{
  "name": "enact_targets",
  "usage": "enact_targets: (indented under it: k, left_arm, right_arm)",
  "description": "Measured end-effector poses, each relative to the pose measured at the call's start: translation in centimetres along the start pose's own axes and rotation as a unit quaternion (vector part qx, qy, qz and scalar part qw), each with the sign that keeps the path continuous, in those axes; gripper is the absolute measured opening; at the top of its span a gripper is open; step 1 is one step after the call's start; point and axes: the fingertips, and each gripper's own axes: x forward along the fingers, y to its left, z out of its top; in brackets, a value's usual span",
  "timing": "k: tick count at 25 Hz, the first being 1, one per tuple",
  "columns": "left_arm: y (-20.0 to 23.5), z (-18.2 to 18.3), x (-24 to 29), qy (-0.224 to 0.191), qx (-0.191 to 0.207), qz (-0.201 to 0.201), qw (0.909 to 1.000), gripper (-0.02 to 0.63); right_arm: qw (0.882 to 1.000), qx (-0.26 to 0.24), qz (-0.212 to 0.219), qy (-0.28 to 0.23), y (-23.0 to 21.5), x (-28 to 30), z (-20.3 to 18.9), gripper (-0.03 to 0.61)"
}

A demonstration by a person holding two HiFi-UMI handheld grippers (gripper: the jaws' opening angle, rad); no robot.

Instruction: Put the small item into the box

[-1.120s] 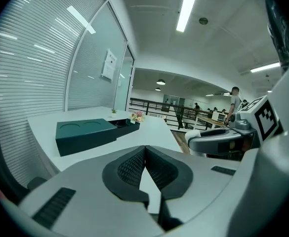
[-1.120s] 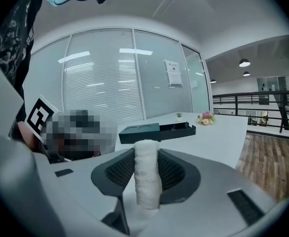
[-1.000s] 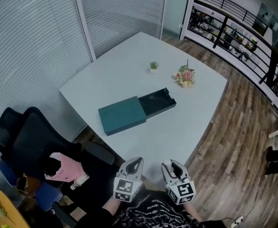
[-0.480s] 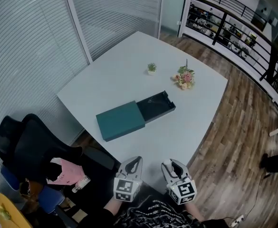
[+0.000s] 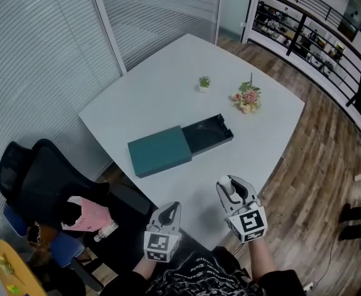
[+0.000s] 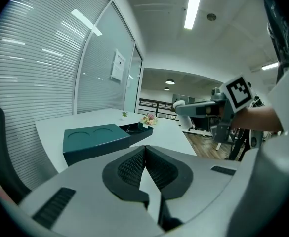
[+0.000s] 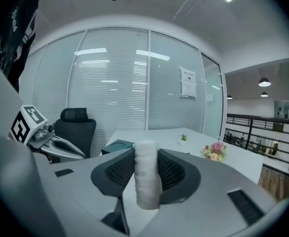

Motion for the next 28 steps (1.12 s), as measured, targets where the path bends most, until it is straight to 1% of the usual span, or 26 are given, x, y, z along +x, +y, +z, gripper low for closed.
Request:
enact_targets:
  k: [3, 6, 9, 12, 14, 17, 23, 28]
  left_arm:
    - [0.0, -0.1, 0.2, 0.003, -0.006, 0.006, 1.0, 0.017]
    - [0.1, -0.2, 0.3, 0.007, -0.008, 0.011, 0.9999, 0.017]
    - [0.5, -0.5, 0.6, 0.012, -0.007, 0.016, 0.9998, 0.017]
    - [1.0, -0.7, 0.9, 0.018, 0.009, 0.021, 0.9996, 0.017]
    - [1.6, -0.8, 1.1, 0.02, 0.007, 0.026, 0.9994, 0.017]
    - [2.6, -0.8, 1.6, 0.022, -0.013, 0.039, 0.9989, 0.017]
    - [4.2, -1.2, 2.2, 0.034, -0.028, 0.056, 0.9975, 0.017]
    - [4.9, -2.5, 2.6, 0.052, -0.045, 0.066, 0.9954, 0.017]
  right_arm:
    - [0.999, -0.049, 0.014, 0.013, -2.2, 2.2, 2.0, 0.143]
    - [0.995, -0.088, 0.027, 0.033, -4.1, 4.8, 3.5, 0.144]
    - [0.989, -0.126, 0.047, 0.059, -5.2, 7.6, 4.1, 0.144]
    - [0.981, -0.161, 0.07, 0.088, -5.6, 10.3, 3.9, 0.144]
    - [0.972, -0.191, 0.085, 0.111, -5.6, 12.2, 3.6, 0.144]
    - [0.957, -0.23, 0.106, 0.145, -6.1, 15.3, 2.8, 0.144]
    - [0.932, -0.258, 0.138, 0.212, -7.7, 20.8, -0.4, 0.144]
    - [0.907, -0.282, 0.167, 0.264, -8.5, 23.8, -3.3, 0.146]
